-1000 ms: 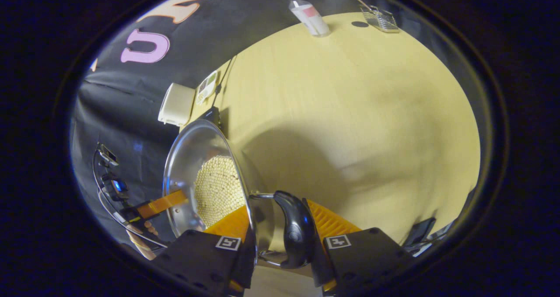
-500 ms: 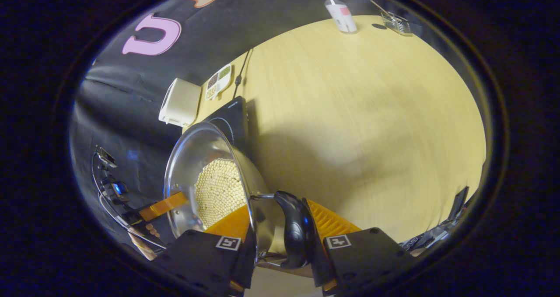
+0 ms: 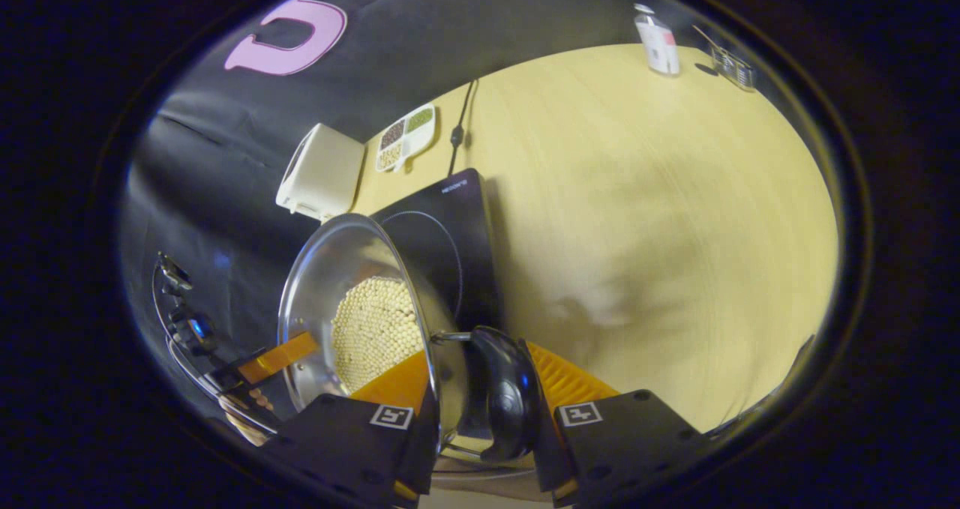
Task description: First push the handle of the pot to place it horizontally, then grasp the pot with both hands and set it on the induction cooktop.
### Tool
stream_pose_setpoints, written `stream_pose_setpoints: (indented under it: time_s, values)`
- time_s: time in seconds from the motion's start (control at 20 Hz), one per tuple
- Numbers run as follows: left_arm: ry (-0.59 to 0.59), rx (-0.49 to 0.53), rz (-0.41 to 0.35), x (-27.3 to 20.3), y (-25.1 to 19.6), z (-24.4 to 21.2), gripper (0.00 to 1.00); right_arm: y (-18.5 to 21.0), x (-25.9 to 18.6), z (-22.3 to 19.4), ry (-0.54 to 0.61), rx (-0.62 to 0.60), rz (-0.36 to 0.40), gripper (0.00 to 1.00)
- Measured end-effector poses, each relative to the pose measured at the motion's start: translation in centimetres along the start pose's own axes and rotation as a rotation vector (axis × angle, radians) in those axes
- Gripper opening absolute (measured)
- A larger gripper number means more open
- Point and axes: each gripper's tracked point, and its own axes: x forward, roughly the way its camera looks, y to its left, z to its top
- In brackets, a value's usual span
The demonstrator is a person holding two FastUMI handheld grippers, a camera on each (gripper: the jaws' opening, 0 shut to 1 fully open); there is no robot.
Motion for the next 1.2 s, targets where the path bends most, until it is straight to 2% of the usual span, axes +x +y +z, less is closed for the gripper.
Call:
stream_pose_setpoints:
  time_s: [0.25, 0.3, 0.45, 0.8, 0.95, 1.0, 1.05, 1.2]
  values:
    - [-0.054, 0.049, 0.003, 2.4, 1.1, 2.7, 0.58, 0.7, 2.5, 2.0, -0.045, 0.018, -0.014, 0.50]
    - [-0.060, 0.055, 0.002, 2.8, 1.1, 3.0, 0.58, 0.6, 2.8, 2.4, -0.056, 0.020, -0.017, 0.55]
    - [-0.067, 0.055, -0.007, 4.0, 0.8, 3.7, 0.58, 0.2, 3.7, 3.4, -0.081, 0.023, -0.026, 0.55]
    - [-0.052, 0.018, -0.002, 5.6, 1.4, 3.5, 0.58, -0.3, 5.6, 3.6, -0.082, 0.009, -0.036, 0.56]
    - [-0.060, -0.013, -0.022, 5.9, 1.4, 3.4, 0.58, -0.5, 6.1, 3.5, -0.081, -0.004, -0.038, 0.55]
    - [-0.067, -0.012, -0.025, 5.8, 1.4, 3.4, 0.58, -0.5, 6.1, 3.6, -0.080, 0.002, -0.036, 0.55]
    - [-0.068, -0.010, -0.026, 5.8, 1.4, 3.3, 0.60, -0.5, 6.0, 3.7, -0.083, 0.000, -0.036, 0.51]
    - [-0.073, -0.005, -0.023, 5.8, 1.4, 3.4, 0.60, -0.7, 6.1, 3.6, -0.090, -0.005, -0.048, 0.52]
